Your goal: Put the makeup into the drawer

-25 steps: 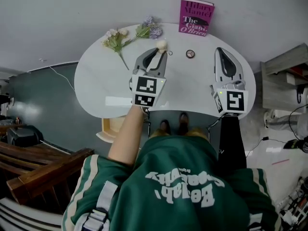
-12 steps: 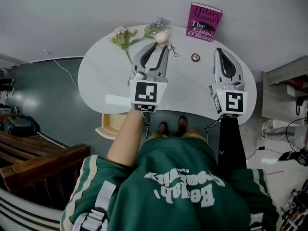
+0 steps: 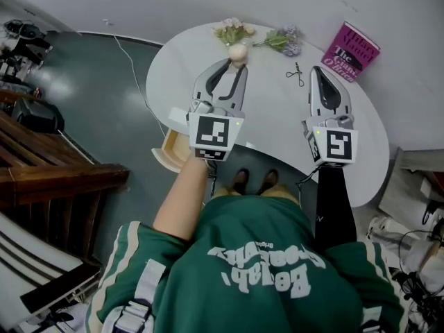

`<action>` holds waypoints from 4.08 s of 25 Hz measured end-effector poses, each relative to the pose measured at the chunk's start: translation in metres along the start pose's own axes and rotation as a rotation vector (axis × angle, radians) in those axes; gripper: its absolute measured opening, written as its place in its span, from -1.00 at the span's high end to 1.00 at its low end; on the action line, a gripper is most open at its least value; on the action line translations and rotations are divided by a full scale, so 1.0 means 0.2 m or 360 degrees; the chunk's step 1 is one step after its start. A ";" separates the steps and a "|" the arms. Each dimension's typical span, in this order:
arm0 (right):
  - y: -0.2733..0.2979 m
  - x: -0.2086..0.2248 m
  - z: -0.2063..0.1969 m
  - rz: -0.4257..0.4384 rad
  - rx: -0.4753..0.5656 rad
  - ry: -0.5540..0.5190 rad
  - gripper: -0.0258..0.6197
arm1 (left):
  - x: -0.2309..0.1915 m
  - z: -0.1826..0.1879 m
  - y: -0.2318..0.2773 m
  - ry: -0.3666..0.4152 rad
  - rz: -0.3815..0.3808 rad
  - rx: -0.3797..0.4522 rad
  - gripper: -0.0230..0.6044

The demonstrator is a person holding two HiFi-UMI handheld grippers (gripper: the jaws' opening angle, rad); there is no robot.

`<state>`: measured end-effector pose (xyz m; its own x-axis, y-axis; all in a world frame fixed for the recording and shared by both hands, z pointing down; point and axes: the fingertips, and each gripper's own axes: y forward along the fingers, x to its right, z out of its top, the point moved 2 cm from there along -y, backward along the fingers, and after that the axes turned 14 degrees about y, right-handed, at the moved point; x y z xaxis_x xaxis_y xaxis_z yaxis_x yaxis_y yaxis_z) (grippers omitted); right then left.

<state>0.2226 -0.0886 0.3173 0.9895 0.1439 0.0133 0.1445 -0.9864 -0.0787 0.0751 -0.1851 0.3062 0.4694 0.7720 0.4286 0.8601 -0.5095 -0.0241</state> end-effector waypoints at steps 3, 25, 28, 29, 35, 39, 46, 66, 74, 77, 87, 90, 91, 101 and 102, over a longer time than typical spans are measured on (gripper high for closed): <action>0.16 -0.25 -0.03 0.0223 -0.0010 0.0033 0.89 | -0.15 -0.07 -0.15 -0.0019 0.0151 -0.0086 0.56; 0.40 -1.32 -0.09 0.0869 -0.0058 0.0064 0.89 | -0.41 -0.96 -1.06 -0.0169 0.0513 -0.0732 0.56; 0.39 -1.30 -0.09 0.0851 -0.0055 0.0052 0.89 | -0.26 -1.34 -1.14 -0.0282 0.0427 -0.0985 0.56; 0.39 -1.29 -0.08 0.0841 -0.0049 0.0059 0.89 | -0.20 -1.45 -1.17 -0.0329 0.0398 -0.1066 0.56; 0.40 -1.22 -0.12 0.0791 -0.0074 0.0052 0.89 | 0.09 -1.83 -1.33 -0.0579 0.0208 -0.1429 0.55; 0.40 -1.19 -0.13 0.0772 -0.0080 0.0059 0.89 | 0.12 -1.84 -1.33 -0.0614 0.0178 -0.1426 0.54; 0.40 -1.19 -0.14 0.0777 -0.0078 0.0062 0.89 | 0.08 -1.81 -1.31 -0.0633 0.0235 -0.1354 0.16; 0.38 -1.04 -0.13 0.0679 -0.0049 0.0077 0.89 | -0.29 -1.11 -0.98 -0.0291 0.0370 -0.0817 0.16; 0.39 -0.98 -0.08 0.0614 0.0004 0.0096 0.89 | -0.63 -0.33 -0.84 0.0044 0.0620 -0.0237 0.17; 0.37 -0.91 -0.06 0.0583 0.0023 0.0063 0.89 | -0.56 -0.29 -0.74 0.0036 0.0532 -0.0192 0.17; 0.12 -0.15 0.12 0.0072 0.0148 0.0061 0.89 | -0.12 -0.01 -0.09 0.0011 0.0066 0.0072 0.17; -0.03 0.13 0.11 -0.0127 0.0099 0.0014 0.89 | 0.08 0.08 0.11 -0.0023 -0.0094 0.0151 0.17; -0.08 0.21 0.11 -0.0173 0.0088 -0.0007 0.89 | 0.14 0.11 0.16 -0.0042 -0.0145 0.0174 0.17; -0.47 0.63 0.11 -0.0525 0.0061 -0.0065 0.89 | 0.60 0.26 0.45 -0.0081 -0.0501 0.0258 0.17; -0.47 0.64 0.10 -0.0531 0.0056 -0.0066 0.89 | 0.62 0.26 0.46 -0.0083 -0.0517 0.0261 0.17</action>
<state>0.3361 0.0248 0.3055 0.8867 0.4623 0.0036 0.4598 -0.8810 -0.1113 0.2230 -0.1171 0.3097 0.1727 0.9041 0.3909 0.9845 -0.1705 -0.0405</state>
